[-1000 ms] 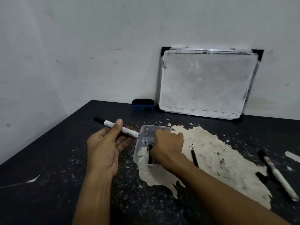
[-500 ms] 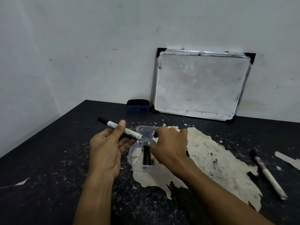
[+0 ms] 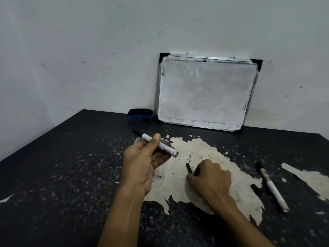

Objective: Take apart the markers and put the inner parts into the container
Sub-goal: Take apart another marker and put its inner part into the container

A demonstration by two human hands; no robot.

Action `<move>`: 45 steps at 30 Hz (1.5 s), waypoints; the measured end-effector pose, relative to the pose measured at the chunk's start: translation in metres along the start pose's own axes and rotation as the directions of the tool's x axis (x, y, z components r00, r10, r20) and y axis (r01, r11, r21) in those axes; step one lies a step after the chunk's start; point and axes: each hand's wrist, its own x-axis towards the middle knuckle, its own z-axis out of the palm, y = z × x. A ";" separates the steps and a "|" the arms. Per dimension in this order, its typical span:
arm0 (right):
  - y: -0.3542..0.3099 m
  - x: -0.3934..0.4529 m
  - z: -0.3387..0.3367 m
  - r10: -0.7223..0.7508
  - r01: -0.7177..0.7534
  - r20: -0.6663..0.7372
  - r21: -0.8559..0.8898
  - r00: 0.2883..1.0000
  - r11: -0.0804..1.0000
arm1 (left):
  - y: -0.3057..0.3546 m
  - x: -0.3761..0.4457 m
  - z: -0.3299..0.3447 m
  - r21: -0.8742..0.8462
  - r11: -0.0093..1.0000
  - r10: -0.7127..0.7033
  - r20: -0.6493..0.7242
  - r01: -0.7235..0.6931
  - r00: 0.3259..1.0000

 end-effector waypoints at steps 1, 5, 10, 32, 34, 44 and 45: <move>0.000 -0.001 -0.001 0.005 -0.005 -0.007 0.015 1.000 1.000 | -0.003 -0.001 0.004 0.003 1.000 -0.009 0.015 0.009 1.000; 0.009 -0.006 -0.016 0.036 -0.024 -0.075 0.146 0.997 0.989 | -0.020 -0.004 0.026 0.012 0.997 -0.074 0.075 0.073 0.994; 0.031 -0.022 -0.055 0.084 0.028 -0.259 0.402 0.962 0.915 | -0.051 -0.006 0.055 -0.023 0.979 -0.202 0.096 0.205 0.975; 0.066 -0.051 -0.101 -0.262 0.366 -0.525 0.102 0.809 0.925 | -0.091 -0.006 0.086 -0.313 0.830 -0.456 0.098 0.462 0.885; 0.064 -0.048 -0.105 -0.295 0.377 -0.508 0.063 0.809 0.924 | -0.092 -0.006 0.085 -0.257 0.865 -0.426 0.077 0.431 0.901; 0.049 -0.038 -0.111 -0.348 0.453 -0.457 0.140 0.818 0.881 | -0.090 -0.012 0.097 -0.483 0.659 -0.551 0.212 0.577 0.807; 0.051 -0.039 -0.111 -0.342 0.458 -0.477 0.150 0.810 0.876 | -0.088 -0.011 0.096 -0.507 0.630 -0.557 0.233 0.588 0.797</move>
